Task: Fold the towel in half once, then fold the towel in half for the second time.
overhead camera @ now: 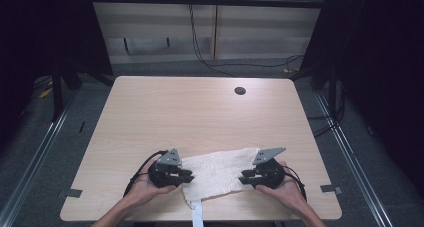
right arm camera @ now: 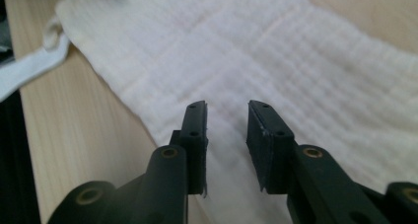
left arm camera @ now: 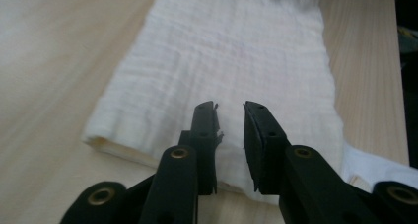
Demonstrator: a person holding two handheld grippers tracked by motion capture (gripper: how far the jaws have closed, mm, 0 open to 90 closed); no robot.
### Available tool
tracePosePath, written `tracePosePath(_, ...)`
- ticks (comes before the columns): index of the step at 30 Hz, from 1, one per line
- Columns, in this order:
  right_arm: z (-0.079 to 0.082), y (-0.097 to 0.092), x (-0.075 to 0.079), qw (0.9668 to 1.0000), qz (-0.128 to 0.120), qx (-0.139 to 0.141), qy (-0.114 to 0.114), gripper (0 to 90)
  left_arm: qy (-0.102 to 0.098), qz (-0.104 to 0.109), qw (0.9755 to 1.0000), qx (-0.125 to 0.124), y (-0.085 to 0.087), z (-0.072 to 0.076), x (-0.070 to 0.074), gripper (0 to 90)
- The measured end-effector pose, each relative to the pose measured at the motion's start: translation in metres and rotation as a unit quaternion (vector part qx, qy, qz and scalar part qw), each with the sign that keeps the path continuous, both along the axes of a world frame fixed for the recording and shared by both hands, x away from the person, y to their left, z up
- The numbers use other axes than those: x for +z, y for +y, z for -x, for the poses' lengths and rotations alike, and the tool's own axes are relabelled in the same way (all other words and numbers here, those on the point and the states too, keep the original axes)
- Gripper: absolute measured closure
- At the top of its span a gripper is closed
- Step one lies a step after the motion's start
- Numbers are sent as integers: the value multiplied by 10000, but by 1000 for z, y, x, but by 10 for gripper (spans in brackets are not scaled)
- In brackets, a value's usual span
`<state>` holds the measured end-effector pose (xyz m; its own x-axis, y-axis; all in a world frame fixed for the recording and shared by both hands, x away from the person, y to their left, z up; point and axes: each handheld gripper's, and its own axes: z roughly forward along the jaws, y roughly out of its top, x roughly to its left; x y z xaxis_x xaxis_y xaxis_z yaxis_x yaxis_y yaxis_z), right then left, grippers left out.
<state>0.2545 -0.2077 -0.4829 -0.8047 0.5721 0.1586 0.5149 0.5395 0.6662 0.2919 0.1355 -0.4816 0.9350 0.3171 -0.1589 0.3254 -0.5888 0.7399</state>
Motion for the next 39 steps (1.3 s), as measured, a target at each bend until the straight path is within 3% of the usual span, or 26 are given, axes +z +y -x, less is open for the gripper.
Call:
tracePosePath(2,0,6,5,9999,-168,11,-27,681,-78,193,9996,199,5,-6,10,719)
tracePosePath(5,0,24,11,9994,-289,133,-110,648,-241,215,9988,380,10,-17,19,711)
tracePosePath(9,0,51,17,9981,-472,353,-152,625,-211,274,9981,519,12,-34,18,693)
tracePosePath(10,0,58,19,9977,-496,422,-173,625,-303,249,9974,605,14,-35,16,688)
tracePosePath(15,-3,91,16,9954,-526,791,-124,631,-215,32,9978,633,17,-38,8,669)
tracePosePath(21,-2,131,6,9927,-364,1150,-13,562,-151,47,9968,781,22,-42,6,598)
tracePosePath(24,-6,140,4,9914,-355,1260,-8,535,-84,27,9964,844,25,-46,3,583)
tracePosePath(28,-7,154,-3,9900,-137,1405,-5,496,-38,-53,9957,929,28,-47,-1,563)
tracePosePath(30,-5,157,-5,9889,-240,1464,12,496,-17,7,9955,950,29,-47,-1,556)
tracePosePath(33,-1,162,-9,9877,-29,1562,5,496,10,19,9956,933,30,-48,0,543)
tracePosePath(39,9,161,-16,9852,27,1639,-493,510,-7,-73,9948,1017,28,-46,-1,507)
